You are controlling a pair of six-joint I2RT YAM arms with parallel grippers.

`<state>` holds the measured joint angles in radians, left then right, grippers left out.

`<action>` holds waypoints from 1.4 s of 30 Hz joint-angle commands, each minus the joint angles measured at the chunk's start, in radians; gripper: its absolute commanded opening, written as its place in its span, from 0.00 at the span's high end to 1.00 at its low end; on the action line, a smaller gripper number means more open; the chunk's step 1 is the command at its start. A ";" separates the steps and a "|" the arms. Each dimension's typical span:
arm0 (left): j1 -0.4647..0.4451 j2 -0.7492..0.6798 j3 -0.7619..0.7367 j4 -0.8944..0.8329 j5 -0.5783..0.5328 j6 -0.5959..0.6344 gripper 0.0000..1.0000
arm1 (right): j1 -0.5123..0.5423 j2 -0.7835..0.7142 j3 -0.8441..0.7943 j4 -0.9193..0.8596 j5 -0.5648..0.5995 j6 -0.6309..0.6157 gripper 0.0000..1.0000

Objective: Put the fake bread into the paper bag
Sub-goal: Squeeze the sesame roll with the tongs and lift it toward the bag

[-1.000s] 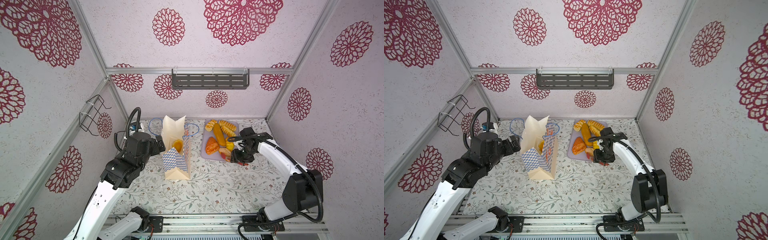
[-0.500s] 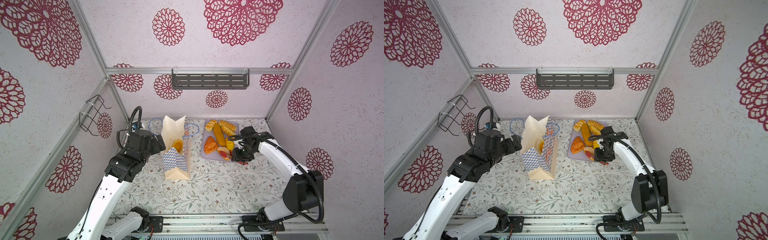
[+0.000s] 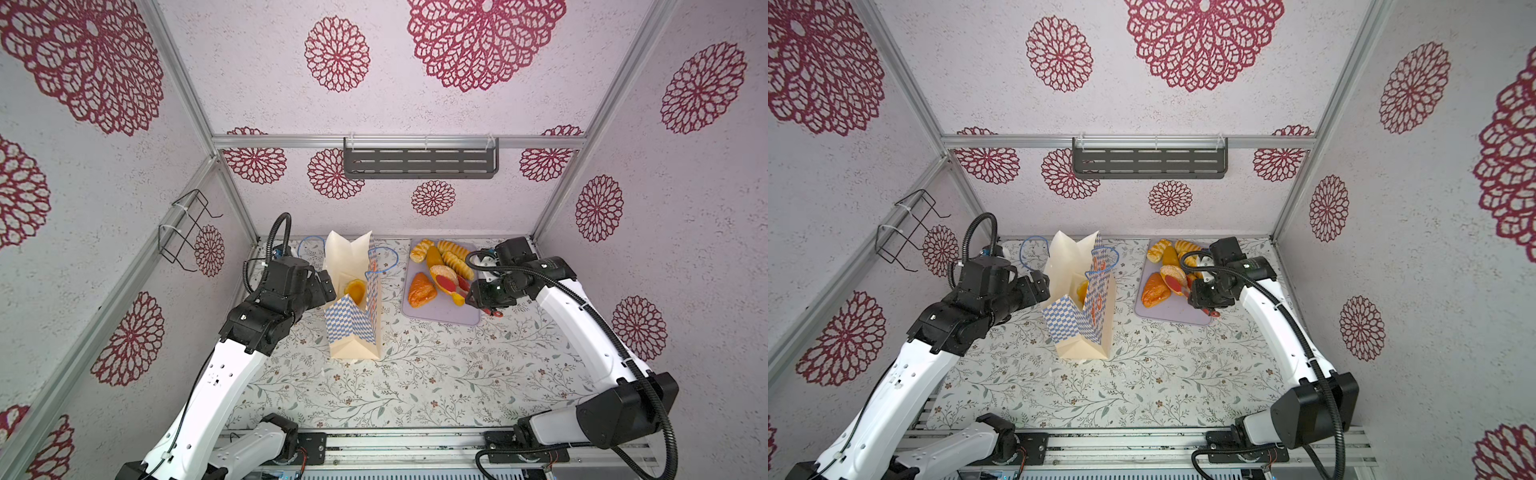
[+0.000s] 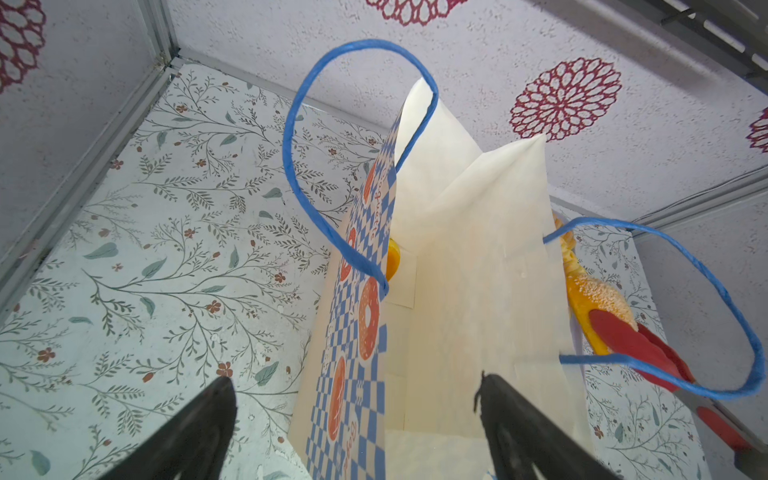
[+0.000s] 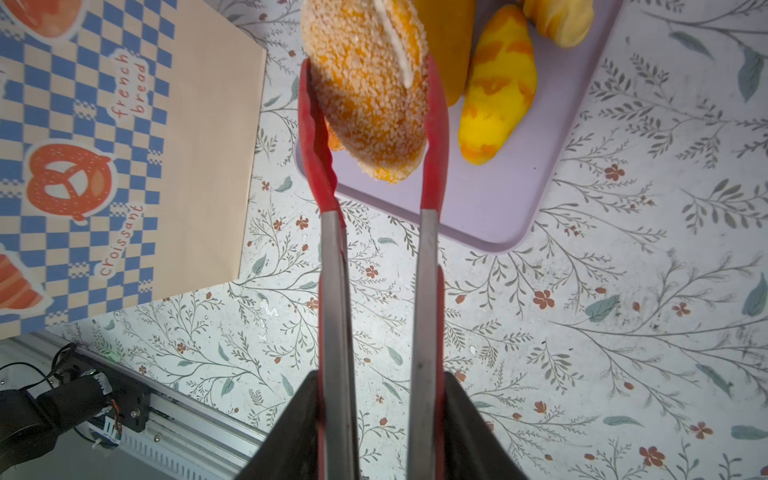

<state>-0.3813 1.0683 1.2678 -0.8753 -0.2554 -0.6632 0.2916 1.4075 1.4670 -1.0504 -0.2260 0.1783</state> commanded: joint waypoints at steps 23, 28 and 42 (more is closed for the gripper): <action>0.006 -0.004 -0.086 0.077 0.024 -0.041 0.37 | 0.202 0.096 0.513 0.252 -0.283 0.212 0.59; 0.007 -0.006 -0.110 0.087 0.018 -0.046 0.38 | 0.280 0.138 0.533 0.267 -0.278 0.224 0.59; 0.007 -0.027 -0.153 0.119 0.019 -0.052 0.61 | 0.412 0.225 0.557 0.236 -0.246 0.210 0.58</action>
<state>-0.3813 1.0607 1.1275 -0.7864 -0.2295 -0.7086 0.6991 1.6531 1.9751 -0.8391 -0.4797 0.3939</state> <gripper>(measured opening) 0.398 0.421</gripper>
